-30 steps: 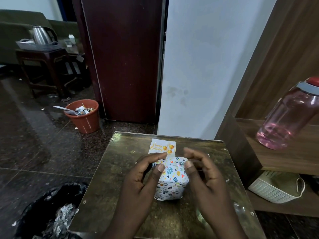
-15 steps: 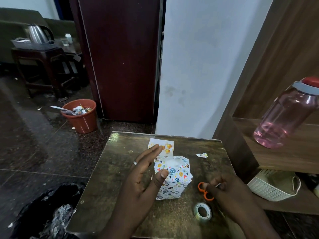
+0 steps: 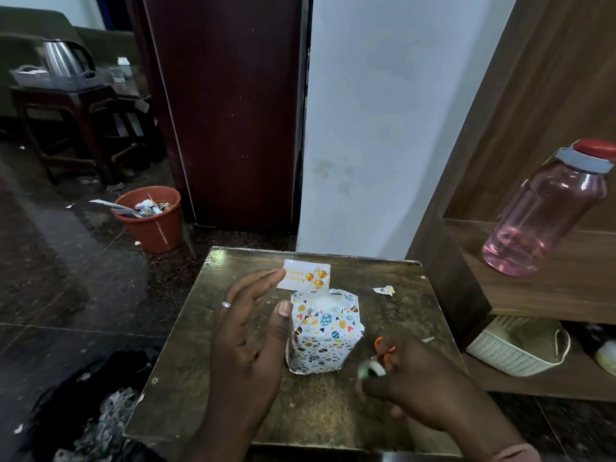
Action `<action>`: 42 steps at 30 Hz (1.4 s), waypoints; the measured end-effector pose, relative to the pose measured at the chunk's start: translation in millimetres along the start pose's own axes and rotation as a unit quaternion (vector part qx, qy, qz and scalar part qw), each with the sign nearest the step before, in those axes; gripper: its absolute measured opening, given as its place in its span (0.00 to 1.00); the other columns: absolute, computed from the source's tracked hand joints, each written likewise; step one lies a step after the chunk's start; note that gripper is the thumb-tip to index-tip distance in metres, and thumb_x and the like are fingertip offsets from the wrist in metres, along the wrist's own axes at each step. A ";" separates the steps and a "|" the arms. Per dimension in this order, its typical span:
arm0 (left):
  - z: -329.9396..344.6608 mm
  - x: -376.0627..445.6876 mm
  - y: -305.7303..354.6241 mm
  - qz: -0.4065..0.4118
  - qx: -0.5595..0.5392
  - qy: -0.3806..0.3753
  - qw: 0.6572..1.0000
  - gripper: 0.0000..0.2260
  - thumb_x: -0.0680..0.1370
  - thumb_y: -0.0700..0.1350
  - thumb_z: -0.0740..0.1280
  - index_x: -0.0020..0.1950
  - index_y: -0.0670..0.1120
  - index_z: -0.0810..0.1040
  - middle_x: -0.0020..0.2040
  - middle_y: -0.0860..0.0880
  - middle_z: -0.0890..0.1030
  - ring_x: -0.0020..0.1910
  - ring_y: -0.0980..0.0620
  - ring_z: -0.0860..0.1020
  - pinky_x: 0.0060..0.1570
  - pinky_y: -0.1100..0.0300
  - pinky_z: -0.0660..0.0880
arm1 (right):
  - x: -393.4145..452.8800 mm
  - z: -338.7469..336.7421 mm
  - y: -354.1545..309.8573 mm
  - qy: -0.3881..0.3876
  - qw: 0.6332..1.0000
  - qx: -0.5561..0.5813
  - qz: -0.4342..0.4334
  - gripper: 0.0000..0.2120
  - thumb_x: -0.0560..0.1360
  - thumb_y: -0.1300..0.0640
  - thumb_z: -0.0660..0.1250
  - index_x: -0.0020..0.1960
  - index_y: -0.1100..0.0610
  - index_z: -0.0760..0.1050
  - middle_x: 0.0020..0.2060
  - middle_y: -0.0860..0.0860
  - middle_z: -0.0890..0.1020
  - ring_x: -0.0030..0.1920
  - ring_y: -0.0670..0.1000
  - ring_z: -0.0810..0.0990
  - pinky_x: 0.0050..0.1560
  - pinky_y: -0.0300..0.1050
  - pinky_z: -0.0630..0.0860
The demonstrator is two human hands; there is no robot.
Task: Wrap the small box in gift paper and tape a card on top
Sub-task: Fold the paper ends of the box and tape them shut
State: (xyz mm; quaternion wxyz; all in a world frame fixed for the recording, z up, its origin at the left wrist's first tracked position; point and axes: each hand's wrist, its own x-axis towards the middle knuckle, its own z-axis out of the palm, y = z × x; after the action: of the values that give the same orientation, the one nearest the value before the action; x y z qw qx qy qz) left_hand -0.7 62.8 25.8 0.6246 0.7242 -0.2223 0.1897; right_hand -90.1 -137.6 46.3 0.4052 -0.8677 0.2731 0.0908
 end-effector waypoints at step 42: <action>4.5 -2.1 37.6 0.138 0.000 -0.089 0.986 0.06 0.79 0.46 0.69 0.55 0.49 0.82 0.57 0.56 0.83 0.56 0.49 0.82 0.52 0.58 0.75 | -30.6 -16.7 -61.4 0.064 0.874 0.384 -0.291 0.05 0.68 0.60 0.73 0.43 0.60 0.86 0.34 0.60 0.85 0.33 0.54 0.83 0.36 0.39 0.79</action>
State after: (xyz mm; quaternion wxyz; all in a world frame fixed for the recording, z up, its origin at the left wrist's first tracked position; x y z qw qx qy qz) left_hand -23.4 54.0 54.9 0.5706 0.7002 -0.3746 0.2092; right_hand -83.1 -105.8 109.0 0.6960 -0.6882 0.0470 -0.1994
